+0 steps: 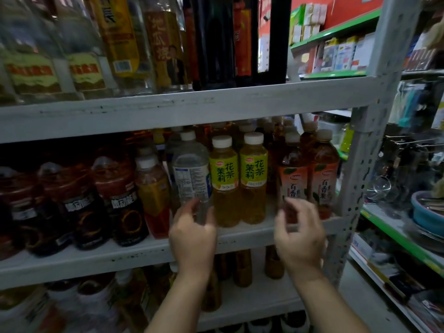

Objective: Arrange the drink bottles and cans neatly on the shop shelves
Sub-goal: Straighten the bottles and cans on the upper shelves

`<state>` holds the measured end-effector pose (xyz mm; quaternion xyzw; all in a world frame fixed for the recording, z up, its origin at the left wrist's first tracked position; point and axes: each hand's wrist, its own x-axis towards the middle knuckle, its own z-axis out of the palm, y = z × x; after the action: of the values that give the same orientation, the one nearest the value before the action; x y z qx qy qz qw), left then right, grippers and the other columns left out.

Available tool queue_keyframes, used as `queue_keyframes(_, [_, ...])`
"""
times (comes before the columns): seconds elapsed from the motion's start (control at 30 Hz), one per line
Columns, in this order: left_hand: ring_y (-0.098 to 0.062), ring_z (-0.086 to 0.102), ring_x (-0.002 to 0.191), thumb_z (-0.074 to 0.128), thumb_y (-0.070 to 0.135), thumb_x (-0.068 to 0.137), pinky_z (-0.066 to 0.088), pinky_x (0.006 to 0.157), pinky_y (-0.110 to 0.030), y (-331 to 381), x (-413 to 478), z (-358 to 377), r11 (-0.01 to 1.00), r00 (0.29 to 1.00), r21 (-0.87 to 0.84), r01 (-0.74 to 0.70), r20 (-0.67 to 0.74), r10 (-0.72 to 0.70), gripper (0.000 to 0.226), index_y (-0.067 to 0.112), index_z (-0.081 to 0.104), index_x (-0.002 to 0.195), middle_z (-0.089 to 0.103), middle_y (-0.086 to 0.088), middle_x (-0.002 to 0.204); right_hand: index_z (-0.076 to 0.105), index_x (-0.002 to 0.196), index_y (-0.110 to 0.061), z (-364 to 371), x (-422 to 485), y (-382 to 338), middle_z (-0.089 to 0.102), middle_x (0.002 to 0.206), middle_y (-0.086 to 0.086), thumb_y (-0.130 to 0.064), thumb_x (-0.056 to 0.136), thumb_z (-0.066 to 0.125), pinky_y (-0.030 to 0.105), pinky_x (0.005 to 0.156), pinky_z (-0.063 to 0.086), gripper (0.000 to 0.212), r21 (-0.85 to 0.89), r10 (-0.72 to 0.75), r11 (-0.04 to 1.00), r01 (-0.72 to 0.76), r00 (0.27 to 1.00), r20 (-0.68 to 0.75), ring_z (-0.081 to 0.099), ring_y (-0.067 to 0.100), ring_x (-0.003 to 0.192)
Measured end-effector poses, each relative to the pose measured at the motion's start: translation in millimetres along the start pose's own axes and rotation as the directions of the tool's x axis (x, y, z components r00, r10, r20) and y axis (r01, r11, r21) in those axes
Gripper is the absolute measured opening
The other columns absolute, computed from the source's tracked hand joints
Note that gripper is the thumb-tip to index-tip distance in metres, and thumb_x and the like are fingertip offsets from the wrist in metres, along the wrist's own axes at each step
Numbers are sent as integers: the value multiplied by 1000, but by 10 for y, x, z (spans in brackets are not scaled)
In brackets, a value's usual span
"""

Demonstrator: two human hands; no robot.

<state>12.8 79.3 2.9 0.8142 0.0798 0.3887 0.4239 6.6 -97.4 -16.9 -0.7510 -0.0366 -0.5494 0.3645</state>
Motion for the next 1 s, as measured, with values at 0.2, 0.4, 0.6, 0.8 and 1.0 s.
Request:
queue_keyframes(0.2, [-27,38,131,66,28,86,35,102,-32,24,142,39,999,999,28,-26,-47,27,61,13,41,140,39,-11,143,66,103,-6,456,-68,-624,64,98,4,-4,79,69,10,80,42,24,150,-19,989,-8,985,174,58,9,90])
queue_keyframes(0.4, [-30,24,142,54,30,94,28,114,-39,129,305,158,998,996,41,-47,80,44,74,5,13,151,19,-18,156,69,101,-10,594,-177,-670,67,96,3,-2,79,68,20,73,45,24,55,110,991,-124,971,213,64,19,86])
queue_keyframes(0.6, [-29,56,117,61,43,87,50,85,-41,32,553,80,980,991,197,16,129,-42,85,28,7,151,43,-3,146,70,95,-10,545,-256,-548,67,91,0,0,77,70,6,75,37,21,61,108,990,-126,964,245,62,13,81])
queue_keyframes(0.8, [-28,64,102,62,38,87,54,77,-38,-8,563,0,978,995,203,-56,94,38,72,25,24,147,60,-4,128,69,95,-15,577,-306,-545,64,88,-7,-4,78,69,0,75,34,20,68,121,987,-146,949,291,60,9,81])
queue_keyframes(1.0, [-30,66,75,38,41,87,50,56,-33,45,654,-301,964,976,154,-216,8,217,40,24,56,119,71,-6,87,68,94,-10,553,-50,-813,64,87,-3,-7,79,61,0,76,37,17,171,-26,985,-14,973,229,58,5,81])
